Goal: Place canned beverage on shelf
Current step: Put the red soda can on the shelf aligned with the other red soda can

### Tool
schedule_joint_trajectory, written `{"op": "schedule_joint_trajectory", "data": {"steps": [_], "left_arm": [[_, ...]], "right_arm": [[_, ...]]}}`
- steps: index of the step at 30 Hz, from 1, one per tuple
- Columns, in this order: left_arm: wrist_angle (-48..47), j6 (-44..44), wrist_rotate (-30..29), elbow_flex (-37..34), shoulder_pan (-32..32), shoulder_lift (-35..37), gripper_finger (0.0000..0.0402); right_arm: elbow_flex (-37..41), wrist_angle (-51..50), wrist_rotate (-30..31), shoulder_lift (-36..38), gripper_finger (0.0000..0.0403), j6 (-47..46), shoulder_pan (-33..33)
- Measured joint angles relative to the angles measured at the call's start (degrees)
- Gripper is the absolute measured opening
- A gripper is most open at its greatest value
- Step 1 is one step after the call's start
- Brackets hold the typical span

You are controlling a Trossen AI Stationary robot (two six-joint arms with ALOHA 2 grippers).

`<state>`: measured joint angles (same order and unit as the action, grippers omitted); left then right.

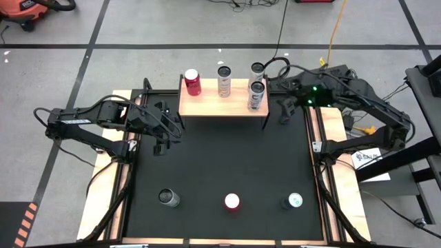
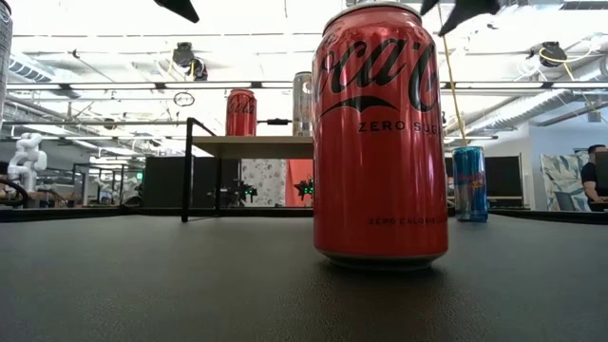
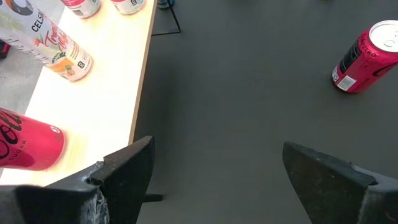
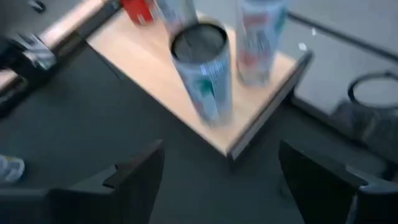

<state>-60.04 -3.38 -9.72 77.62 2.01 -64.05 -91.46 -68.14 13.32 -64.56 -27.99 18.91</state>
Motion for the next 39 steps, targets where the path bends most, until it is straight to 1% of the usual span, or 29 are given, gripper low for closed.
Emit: {"op": "schedule_joint_trajectory", "data": {"steps": [2, 4, 6, 8, 12, 17, 20, 25, 30, 34, 39], "left_arm": [[-0.3, 0.3, 1.3, 0.0, 0.0, 0.0, 0.0354], [-1.1, 1.6, 6.1, 0.0, 0.0, 0.0, 0.0354], [-0.3, 1.6, 9.6, 0.0, 0.0, 0.0, 0.0354], [-0.3, 1.5, 10.6, 0.0, 0.0, 0.0, 0.0355], [-0.5, 1.4, 9.4, 0.0, 0.0, 0.0, 0.0354], [-0.5, 1.5, 9.0, 0.0, 0.0, 0.0, 0.0354], [-0.5, 1.5, 9.0, 0.0, 0.0, 0.0, 0.0354], [1.4, -0.3, 6.2, 0.0, 0.0, 0.0, 0.0354], [2.2, -0.2, 6.0, 0.0, 0.0, 0.0, 0.0354], [6.0, 0.0, 6.1, 0.0, 0.0, -0.3, 0.0354], [5.3, 0.1, 7.1, 0.0, 0.0, -0.4, 0.0354]], "right_arm": [[0.0, -3.3, -0.1, 0.4, 0.0299, -2.0, -0.5], [0.0, -5.1, -0.1, 0.4, 0.0299, -3.9, -1.0], [0.0, -5.7, -0.1, 0.2, 0.0299, -4.3, -1.5], [0.0, -5.8, -1.4, 0.0, 0.0299, -4.3, -2.0], [0.0, -5.9, -4.8, -0.4, 0.0299, -4.3, -3.4], [0.0, -7.6, -4.7, -2.0, 0.0299, -4.6, -5.6], [0.0, -8.3, -4.6, -3.3, 0.0299, -6.5, -6.6], [0.0, -8.5, -4.6, -5.0, 0.0299, -8.8, -7.8], [0.0, -9.2, -4.7, -6.5, 0.0299, -8.9, -8.5], [0.0, -11.6, -8.7, -7.5, 0.0299, -8.9, -8.7], [0.0, -11.9, -9.1, -8.3, 0.0299, -8.9, -10.9]]}}
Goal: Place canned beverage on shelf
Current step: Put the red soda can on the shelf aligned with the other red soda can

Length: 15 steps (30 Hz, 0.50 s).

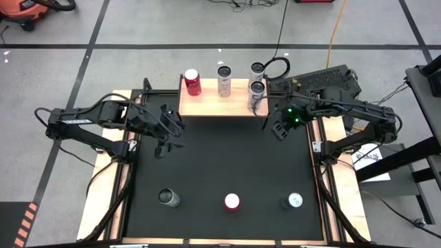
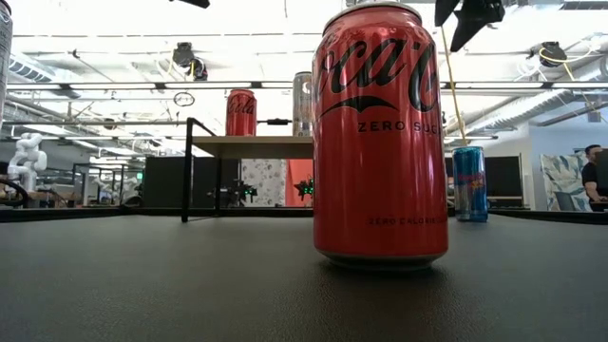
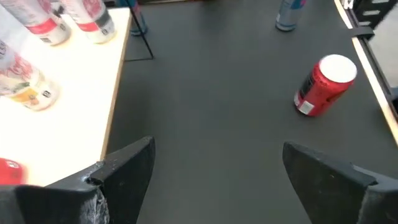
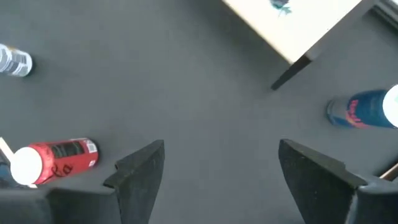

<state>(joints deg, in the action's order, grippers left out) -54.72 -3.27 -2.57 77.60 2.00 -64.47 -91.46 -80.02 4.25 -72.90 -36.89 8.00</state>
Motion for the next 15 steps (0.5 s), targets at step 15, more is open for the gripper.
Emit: {"op": "schedule_joint_trajectory", "data": {"steps": [15], "left_arm": [[-3.5, 9.0, 7.2, -0.9, 0.4, 0.0, 0.0354]], "right_arm": [[0.0, 3.2, 3.4, -3.7, 0.0299, -4.6, -13.5]]}}
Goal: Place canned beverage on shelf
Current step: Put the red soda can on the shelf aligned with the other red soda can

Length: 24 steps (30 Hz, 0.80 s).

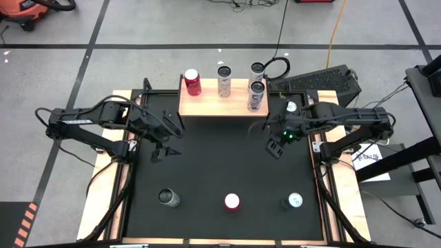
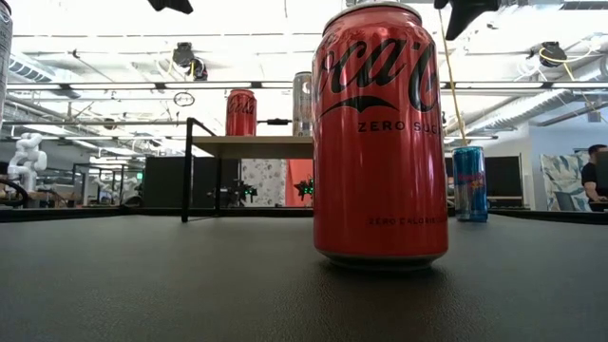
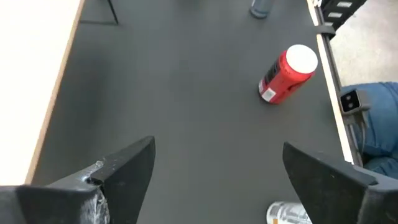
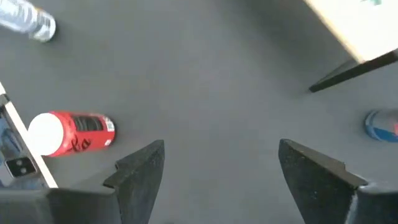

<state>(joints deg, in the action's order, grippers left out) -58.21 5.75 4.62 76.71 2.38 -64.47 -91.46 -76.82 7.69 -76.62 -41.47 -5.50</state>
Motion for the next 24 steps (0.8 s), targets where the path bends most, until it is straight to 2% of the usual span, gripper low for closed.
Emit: {"op": "schedule_joint_trajectory", "data": {"steps": [12, 20, 24], "left_arm": [[0.5, 3.4, -0.4, -3.6, 3.5, 0.0, 0.0354], [0.0, 5.9, -0.5, -5.0, 3.7, 0.0, 0.0354], [0.1, 5.9, -0.5, -5.0, 3.7, 0.0, 0.0355]], "right_arm": [[0.0, 0.8, 1.3, -6.8, 0.0299, -1.3, -8.1], [0.0, 7.5, -0.7, -11.4, 0.0299, -0.8, -10.4], [0.0, 10.7, -0.5, -11.4, 0.0299, 0.1, -11.1]]}}
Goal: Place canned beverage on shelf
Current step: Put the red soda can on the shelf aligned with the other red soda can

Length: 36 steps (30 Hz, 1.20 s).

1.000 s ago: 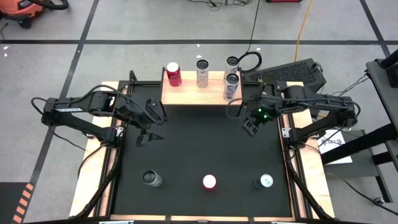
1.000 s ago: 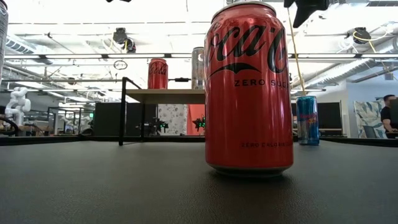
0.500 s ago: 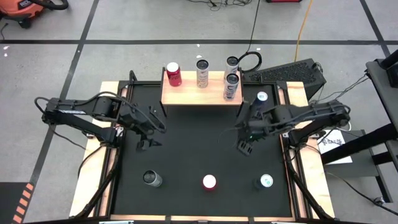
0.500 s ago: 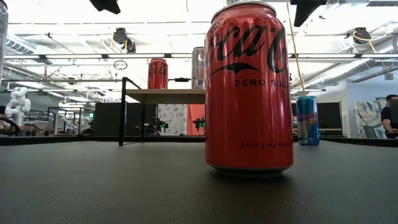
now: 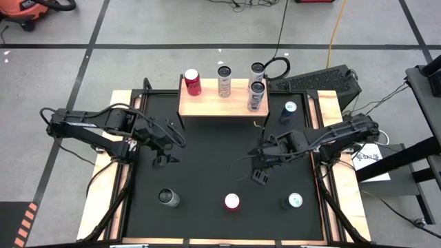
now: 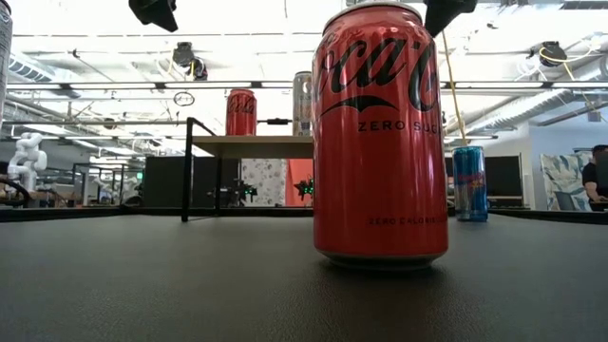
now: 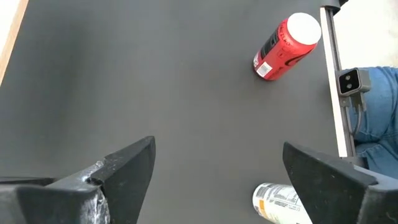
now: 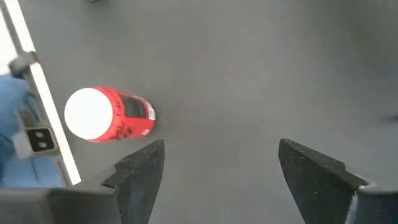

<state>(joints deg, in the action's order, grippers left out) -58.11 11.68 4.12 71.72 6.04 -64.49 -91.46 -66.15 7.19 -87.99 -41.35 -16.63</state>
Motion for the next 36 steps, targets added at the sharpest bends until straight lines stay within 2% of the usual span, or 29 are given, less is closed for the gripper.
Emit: {"op": "schedule_joint_trajectory", "data": {"steps": [6, 11, 22, 29, 36], "left_arm": [[0.2, 0.0, 0.0, 0.0, 0.0, 0.0, 0.0354], [0.2, 0.0, 0.0, 0.0, 0.0, 0.0, 0.0355], [0.2, 0.1, 0.0, 0.0, 0.0, 0.0, 0.0354], [0.2, 0.1, 0.0, 0.0, 0.0, 0.0, 0.0354], [1.2, 0.3, 0.0, 0.0, 0.0, 0.0, 0.0354]], "right_arm": [[0.0, 1.2, 0.1, 0.3, 0.0299, -1.0, 0.0], [0.0, 1.3, 0.2, 0.3, 0.03, 3.0, 0.0], [0.0, 7.4, 0.1, 0.3, 0.03, 4.9, 0.0], [0.0, 11.4, -4.2, 0.3, 0.03, 6.5, 0.0], [0.0, 11.6, -4.5, 0.3, 0.03, 4.3, 0.0]]}}
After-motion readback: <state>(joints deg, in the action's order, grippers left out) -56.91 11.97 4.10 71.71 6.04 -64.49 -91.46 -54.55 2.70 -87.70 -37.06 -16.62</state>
